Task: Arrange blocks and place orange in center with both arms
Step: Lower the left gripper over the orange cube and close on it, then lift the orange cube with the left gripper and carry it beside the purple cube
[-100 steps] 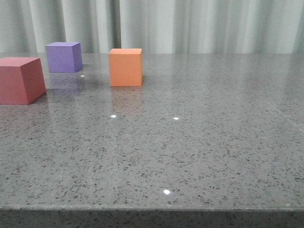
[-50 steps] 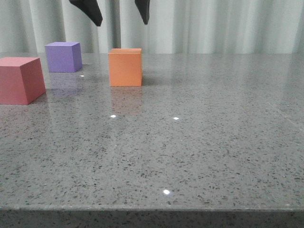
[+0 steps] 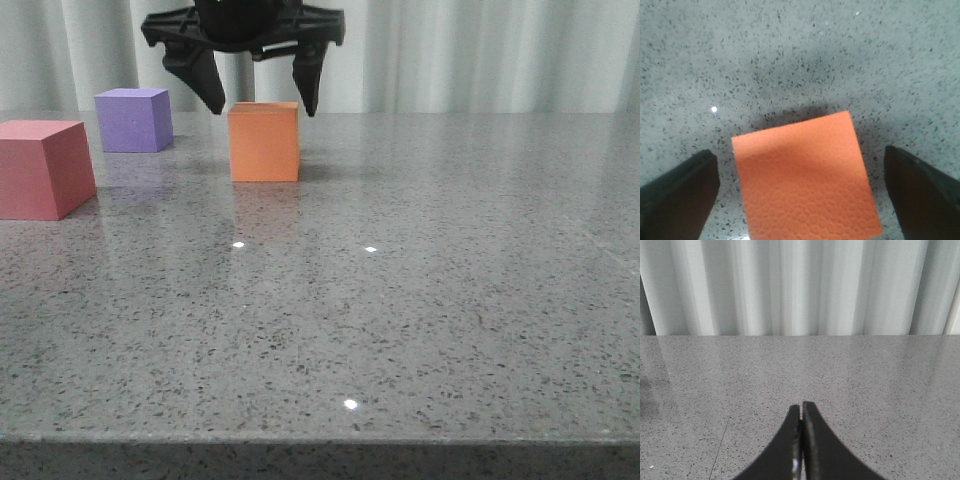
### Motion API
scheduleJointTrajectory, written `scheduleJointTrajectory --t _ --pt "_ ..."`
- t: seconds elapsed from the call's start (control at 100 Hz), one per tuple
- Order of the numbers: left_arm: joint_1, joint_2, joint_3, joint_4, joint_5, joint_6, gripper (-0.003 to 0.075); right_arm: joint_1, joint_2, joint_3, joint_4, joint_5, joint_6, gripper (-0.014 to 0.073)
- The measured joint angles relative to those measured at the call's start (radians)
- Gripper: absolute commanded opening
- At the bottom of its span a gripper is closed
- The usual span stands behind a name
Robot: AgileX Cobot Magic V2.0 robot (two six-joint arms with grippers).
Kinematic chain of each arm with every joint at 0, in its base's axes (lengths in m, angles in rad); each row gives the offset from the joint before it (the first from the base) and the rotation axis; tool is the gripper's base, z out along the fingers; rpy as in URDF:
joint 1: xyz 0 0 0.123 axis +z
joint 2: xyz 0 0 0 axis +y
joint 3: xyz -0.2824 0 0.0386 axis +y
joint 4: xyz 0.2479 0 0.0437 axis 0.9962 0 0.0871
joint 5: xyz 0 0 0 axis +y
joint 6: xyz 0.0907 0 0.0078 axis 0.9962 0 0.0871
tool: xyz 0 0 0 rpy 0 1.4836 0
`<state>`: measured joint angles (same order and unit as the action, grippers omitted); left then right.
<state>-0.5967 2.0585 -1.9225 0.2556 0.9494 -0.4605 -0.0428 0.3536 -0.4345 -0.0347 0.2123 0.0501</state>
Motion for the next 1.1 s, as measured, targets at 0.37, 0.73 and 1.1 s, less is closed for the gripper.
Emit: scheduleJointTrajectory --t 0.37,0.73,1.1 --pt "0.000 0.050 0.000 -0.004 0.012 -0.001 0.0330 0.000 0.000 0.000 0.000 0.000 0.000 -0.0068" --pt "0.002 -0.003 -0.002 0.010 0.075 0.026 0.0219 0.000 0.000 0.000 0.000 0.000 0.000 -0.0068" --pt "0.180 -0.184 -0.003 -0.004 0.156 0.151 0.0219 0.000 0.000 0.000 0.000 0.000 0.000 -0.0068"
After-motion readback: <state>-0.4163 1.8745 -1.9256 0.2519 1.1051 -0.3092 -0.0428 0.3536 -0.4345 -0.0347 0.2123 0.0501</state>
